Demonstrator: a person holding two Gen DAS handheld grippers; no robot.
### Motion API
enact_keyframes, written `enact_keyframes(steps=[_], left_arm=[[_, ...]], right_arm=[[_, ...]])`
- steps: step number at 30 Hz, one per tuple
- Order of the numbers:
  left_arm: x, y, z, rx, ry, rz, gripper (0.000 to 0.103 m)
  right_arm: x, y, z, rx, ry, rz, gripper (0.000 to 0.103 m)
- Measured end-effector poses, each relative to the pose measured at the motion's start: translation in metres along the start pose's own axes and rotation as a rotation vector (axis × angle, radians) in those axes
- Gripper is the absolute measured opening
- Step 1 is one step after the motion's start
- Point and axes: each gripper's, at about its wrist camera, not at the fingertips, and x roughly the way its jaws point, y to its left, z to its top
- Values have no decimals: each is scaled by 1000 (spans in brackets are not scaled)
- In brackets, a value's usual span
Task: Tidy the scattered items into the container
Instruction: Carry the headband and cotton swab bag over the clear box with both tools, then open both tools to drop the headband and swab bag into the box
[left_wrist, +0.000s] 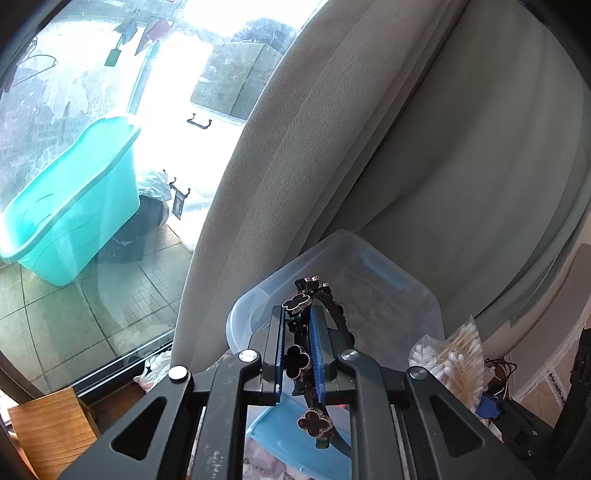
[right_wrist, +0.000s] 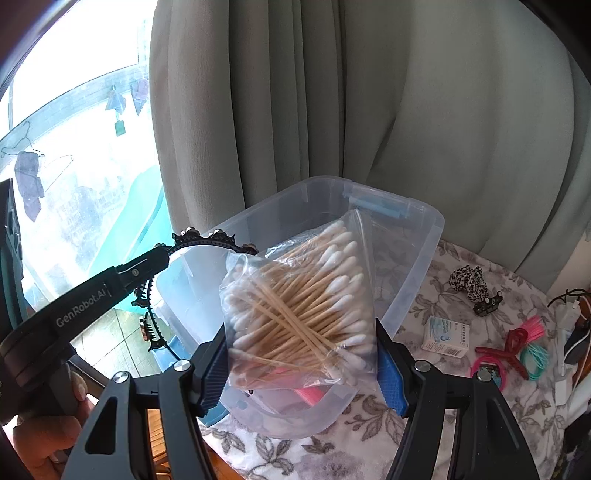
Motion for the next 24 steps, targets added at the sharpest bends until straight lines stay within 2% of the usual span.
enact_keyframes(steps=[6, 24], left_arm=[[9, -1, -2, -7, 24, 20, 14], [14, -5, -1, 8, 43, 2, 19]], right_arm=[[6, 2, 1, -4, 14, 12, 71], [21, 0, 3, -4, 16, 26, 73]])
